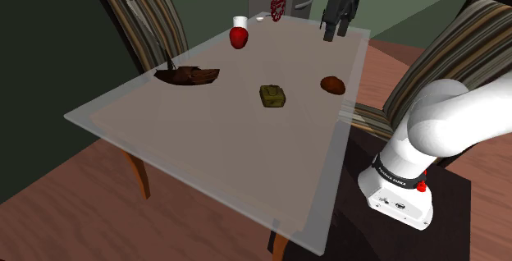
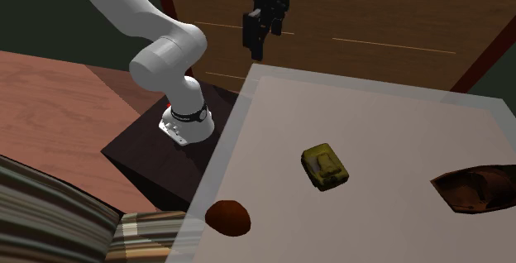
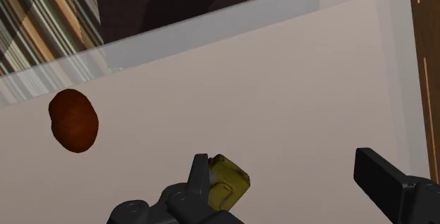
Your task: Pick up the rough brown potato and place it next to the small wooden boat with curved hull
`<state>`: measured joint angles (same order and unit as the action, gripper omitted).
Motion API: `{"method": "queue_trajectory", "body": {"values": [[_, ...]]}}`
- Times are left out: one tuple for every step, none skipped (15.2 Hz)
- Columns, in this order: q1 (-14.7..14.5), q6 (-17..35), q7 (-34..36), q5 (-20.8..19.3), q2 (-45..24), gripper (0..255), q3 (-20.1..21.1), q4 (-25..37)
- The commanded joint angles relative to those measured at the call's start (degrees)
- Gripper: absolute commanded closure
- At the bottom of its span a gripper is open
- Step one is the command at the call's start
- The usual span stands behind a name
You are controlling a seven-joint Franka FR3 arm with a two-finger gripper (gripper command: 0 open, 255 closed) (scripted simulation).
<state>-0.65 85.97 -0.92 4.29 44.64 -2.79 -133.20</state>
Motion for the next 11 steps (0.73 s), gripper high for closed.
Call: {"method": "queue_trajectory", "body": {"values": [[0.00, 0.00, 0.00, 0.00, 0.00, 0, 0.00, 0.00], [0.23, 1.36, -0.95, -1.14, 0.52, 0, -0.26, -1.86], [0.50, 2.76, -1.89, -2.29, 0.98, 0, -0.53, -3.67], [0.77, 4.19, -2.82, -3.46, 1.39, 0, -0.84, -5.43], [1.07, 5.65, -3.72, -4.65, 1.73, 0, -1.18, -7.16], [1.39, 7.15, -4.61, -5.87, 2.01, 0, -1.55, -8.83], [1.74, 8.70, -5.48, -7.11, 2.23, 0, -1.95, -10.45], [2.11, 10.29, -6.33, -8.37, 2.37, 0, -2.38, -12.02], [2.53, 11.92, -7.18, -9.65, 2.44, 0, -2.83, -13.54], [2.98, 13.61, -8.00, -10.96, 2.42, 0, -3.30, -15.01], [3.47, 15.35, -8.81, -12.30, 2.32, 0, -3.81, -16.41]]}}
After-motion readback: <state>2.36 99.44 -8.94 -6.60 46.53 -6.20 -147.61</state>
